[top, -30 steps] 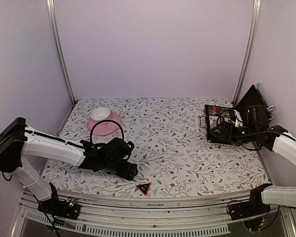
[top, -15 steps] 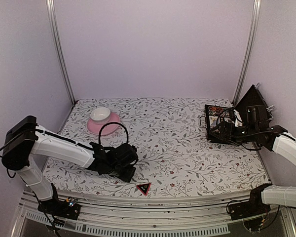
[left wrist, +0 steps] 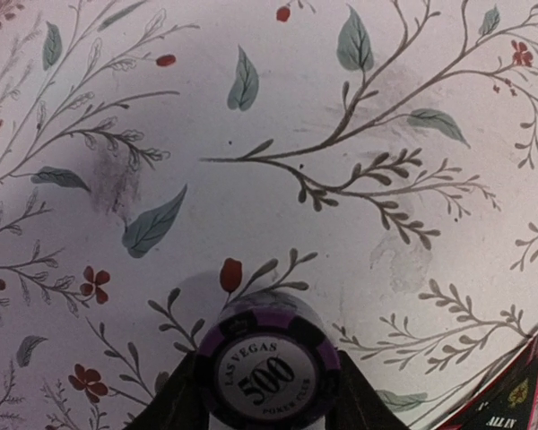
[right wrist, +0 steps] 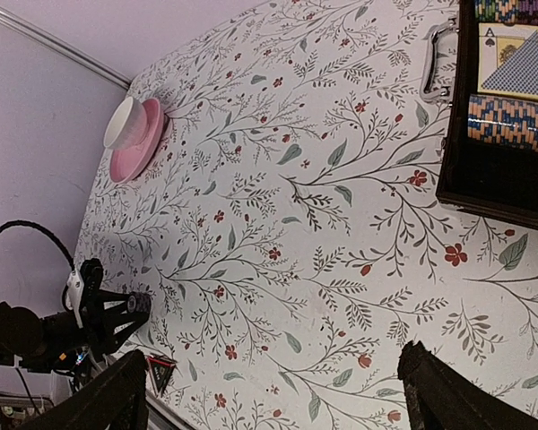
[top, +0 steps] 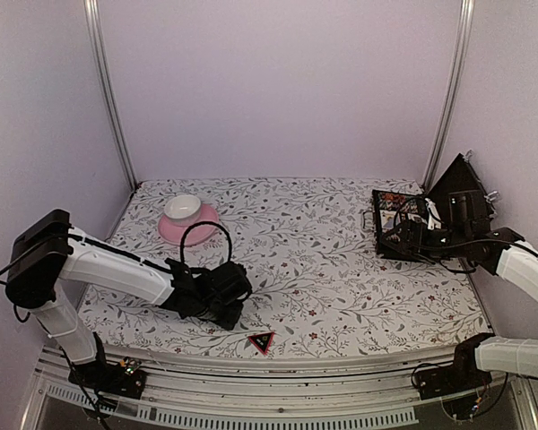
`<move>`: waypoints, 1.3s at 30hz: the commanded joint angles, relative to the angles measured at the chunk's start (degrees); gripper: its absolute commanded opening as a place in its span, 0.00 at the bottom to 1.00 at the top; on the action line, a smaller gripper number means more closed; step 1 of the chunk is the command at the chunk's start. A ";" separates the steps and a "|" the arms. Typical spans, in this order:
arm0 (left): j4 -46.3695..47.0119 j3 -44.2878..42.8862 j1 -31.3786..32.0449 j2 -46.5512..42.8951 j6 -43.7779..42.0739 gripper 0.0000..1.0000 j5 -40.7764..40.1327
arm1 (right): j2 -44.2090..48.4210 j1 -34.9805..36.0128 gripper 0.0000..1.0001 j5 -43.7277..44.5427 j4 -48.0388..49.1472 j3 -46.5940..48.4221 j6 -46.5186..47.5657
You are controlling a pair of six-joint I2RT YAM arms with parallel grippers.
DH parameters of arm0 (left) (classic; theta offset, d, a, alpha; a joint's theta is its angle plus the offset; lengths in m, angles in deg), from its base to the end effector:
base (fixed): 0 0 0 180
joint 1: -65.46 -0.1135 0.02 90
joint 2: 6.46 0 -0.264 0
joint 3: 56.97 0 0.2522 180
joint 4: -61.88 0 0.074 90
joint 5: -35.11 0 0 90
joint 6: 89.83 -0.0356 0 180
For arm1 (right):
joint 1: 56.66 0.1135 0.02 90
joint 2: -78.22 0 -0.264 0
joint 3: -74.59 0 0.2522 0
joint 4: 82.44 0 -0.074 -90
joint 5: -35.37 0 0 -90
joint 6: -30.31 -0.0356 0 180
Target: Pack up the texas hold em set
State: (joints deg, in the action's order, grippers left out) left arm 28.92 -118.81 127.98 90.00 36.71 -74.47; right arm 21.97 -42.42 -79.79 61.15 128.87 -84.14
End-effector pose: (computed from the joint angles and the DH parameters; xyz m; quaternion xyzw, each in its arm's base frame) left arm 0.1482 -0.2591 0.1331 0.1851 0.9493 -0.0375 0.2512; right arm 0.1985 0.0660 0.2584 -0.0163 0.8836 0.3258 0.3360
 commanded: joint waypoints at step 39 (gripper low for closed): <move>34.08 14.46 4.12 -30.78 -25.84 0.26 12.83 | -33.43 46.19 0.81 3.37 25.54 20.21 -26.01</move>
State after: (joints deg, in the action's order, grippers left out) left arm 59.50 -104.51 130.99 59.18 12.14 -61.35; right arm -8.59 2.06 -77.65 86.08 146.70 -109.38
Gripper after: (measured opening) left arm 0.399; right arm 0.831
